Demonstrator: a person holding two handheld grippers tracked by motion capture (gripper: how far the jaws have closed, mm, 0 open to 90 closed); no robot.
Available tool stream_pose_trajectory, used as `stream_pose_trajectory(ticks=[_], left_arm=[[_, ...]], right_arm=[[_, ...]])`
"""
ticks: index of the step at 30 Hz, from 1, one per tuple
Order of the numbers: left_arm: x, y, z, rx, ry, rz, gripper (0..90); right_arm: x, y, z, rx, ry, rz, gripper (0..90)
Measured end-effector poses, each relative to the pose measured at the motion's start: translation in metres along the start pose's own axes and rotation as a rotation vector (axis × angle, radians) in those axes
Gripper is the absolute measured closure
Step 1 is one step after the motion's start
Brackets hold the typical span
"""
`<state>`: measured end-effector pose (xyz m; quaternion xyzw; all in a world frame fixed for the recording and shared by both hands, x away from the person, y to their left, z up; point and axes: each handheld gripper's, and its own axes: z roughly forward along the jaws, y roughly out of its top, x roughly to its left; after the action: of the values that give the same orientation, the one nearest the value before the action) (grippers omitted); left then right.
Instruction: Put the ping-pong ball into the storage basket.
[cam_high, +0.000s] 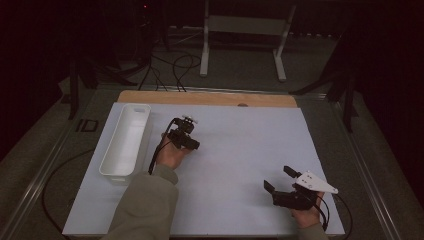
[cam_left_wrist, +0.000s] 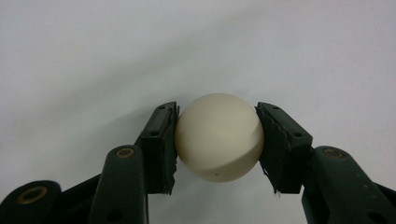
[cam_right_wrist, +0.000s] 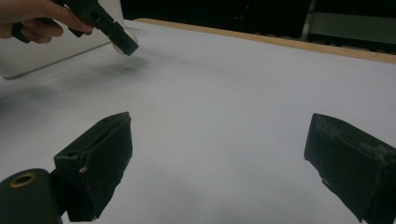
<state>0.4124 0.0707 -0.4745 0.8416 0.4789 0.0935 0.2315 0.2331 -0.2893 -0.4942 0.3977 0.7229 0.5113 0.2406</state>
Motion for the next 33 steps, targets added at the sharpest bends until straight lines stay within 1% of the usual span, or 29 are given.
stream_pose_trajectory(ticks=[2,8,13,22,24,33], left_arm=[[0.0,0.0,-0.002,-0.009,-0.001,-0.001,51.4],[0.0,0.001,-0.006,-0.015,0.005,0.004,51.4],[-0.002,0.002,-0.01,-0.036,0.011,0.007,51.4],[-0.001,0.003,-0.015,-0.05,0.011,0.008,51.4],[-0.001,0.003,-0.018,-0.063,0.014,0.008,51.4],[-0.002,0.004,-0.025,-0.079,0.011,0.013,51.4]], right_arm=[[0.0,0.0,0.0,0.001,0.0,0.0,7.0],[0.0,0.0,0.0,0.001,0.001,0.0,6.9],[0.0,0.0,0.0,0.002,0.001,0.001,6.9],[0.0,0.0,0.0,0.001,0.001,0.001,7.0],[0.0,0.0,0.0,0.002,0.001,0.001,7.0],[0.001,0.0,0.0,0.004,0.003,-0.001,7.0]])
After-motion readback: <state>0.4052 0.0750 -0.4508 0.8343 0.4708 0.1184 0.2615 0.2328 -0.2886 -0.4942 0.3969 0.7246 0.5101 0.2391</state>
